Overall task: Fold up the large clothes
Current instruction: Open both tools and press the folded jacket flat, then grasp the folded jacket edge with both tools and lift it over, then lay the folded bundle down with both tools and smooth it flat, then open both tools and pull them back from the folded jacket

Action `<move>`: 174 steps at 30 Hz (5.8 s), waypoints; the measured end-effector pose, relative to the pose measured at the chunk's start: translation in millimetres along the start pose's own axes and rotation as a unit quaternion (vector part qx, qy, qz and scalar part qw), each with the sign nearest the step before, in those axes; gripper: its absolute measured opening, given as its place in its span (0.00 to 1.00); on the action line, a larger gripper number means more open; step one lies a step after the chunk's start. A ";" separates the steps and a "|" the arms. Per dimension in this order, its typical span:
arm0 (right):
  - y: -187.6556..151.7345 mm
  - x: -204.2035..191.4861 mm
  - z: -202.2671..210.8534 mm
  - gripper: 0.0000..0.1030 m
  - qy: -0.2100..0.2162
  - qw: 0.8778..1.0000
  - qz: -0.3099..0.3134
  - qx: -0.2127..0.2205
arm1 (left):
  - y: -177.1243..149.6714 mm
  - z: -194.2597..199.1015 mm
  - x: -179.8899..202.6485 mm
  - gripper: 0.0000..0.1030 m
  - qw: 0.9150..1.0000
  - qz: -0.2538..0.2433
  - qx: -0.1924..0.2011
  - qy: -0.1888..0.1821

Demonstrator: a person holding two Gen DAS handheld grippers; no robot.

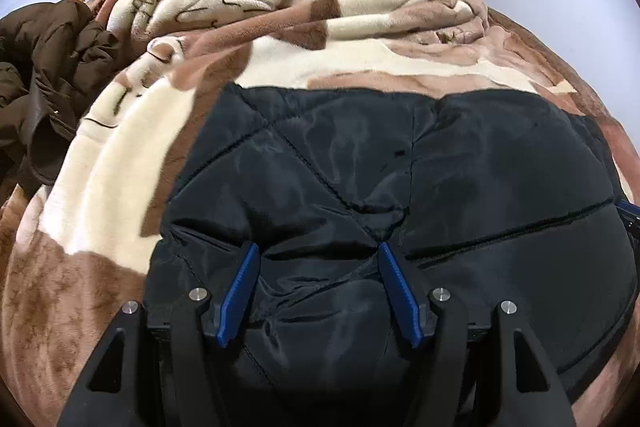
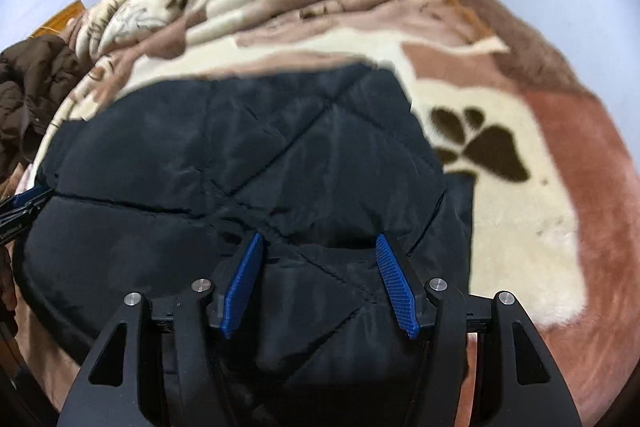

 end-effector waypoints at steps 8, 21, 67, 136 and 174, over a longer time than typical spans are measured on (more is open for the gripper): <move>-5.6 -0.8 -6.6 0.57 -0.016 1.000 0.011 -0.008 | -4.2 -8.3 2.4 0.63 1.000 -0.002 -0.010 -0.011; -4.3 2.3 42.8 0.59 -0.018 0.999 0.009 0.034 | 8.3 40.3 -36.8 0.62 0.999 0.014 0.041 -0.002; -39.2 70.6 -17.0 0.62 0.158 0.974 -0.161 -0.026 | -42.3 -37.9 -82.7 0.80 0.972 0.184 -0.063 -0.131; 37.5 231.6 129.0 0.58 -0.023 0.983 -0.140 0.113 | 69.3 46.0 93.3 0.47 0.988 0.081 0.009 -0.133; -58.4 50.9 208.3 0.58 -0.034 0.990 -0.072 0.114 | -28.8 199.4 112.3 0.69 0.992 -0.002 0.069 -0.110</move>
Point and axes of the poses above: each gripper's, at about its wrist camera, not at the fingertips, and z roughly against the way its jaws point, x to its right, y to its top, the point moved 5 cm from there along -z, roughly the way its jaws point, and after that the axes turned 7 degrees about y, right-handed, at the moved point
